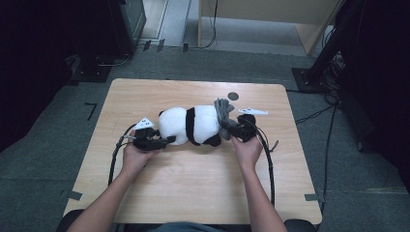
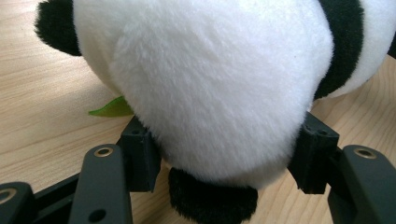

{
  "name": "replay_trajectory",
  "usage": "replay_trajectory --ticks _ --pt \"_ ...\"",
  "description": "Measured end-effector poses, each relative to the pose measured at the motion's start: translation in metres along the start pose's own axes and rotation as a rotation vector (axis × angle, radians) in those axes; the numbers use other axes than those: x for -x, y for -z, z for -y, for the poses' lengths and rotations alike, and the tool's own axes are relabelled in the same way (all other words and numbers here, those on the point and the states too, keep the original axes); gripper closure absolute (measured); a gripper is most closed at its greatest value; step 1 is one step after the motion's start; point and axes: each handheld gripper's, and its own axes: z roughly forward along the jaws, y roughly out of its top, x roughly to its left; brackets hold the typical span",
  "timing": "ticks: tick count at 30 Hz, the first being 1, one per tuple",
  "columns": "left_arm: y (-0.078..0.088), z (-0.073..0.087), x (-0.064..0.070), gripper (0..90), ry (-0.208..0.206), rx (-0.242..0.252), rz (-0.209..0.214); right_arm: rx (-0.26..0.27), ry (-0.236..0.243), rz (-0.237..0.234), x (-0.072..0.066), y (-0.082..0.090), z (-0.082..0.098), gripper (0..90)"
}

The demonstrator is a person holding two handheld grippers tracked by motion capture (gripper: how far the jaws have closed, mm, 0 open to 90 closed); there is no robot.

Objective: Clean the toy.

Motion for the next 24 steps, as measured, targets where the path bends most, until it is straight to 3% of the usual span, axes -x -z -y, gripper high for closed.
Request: replay_trajectory --ticks 6,9,11,18,24 --pt "0.0 0.0 0.0 37.6 -0.007 0.0 -0.003 -0.061 -0.04 -0.037 0.008 -0.016 0.023 77.8" --pt "0.0 0.0 0.0 37.5 -0.005 0.001 0.001 -0.086 -0.041 -0.044 0.01 -0.018 0.024 77.8" --pt "0.001 0.0 -0.001 37.5 -0.002 0.001 0.002 -0.098 -0.02 -0.024 0.011 -0.014 0.021 77.8" --pt "0.001 0.0 0.0 37.5 -0.003 -0.001 0.0 -0.06 -0.01 0.008 0.022 0.007 0.006 77.7" --pt "0.001 0.0 0.001 37.4 -0.002 -0.003 -0.001 0.025 0.002 0.015 0.023 0.032 -0.018 77.7"
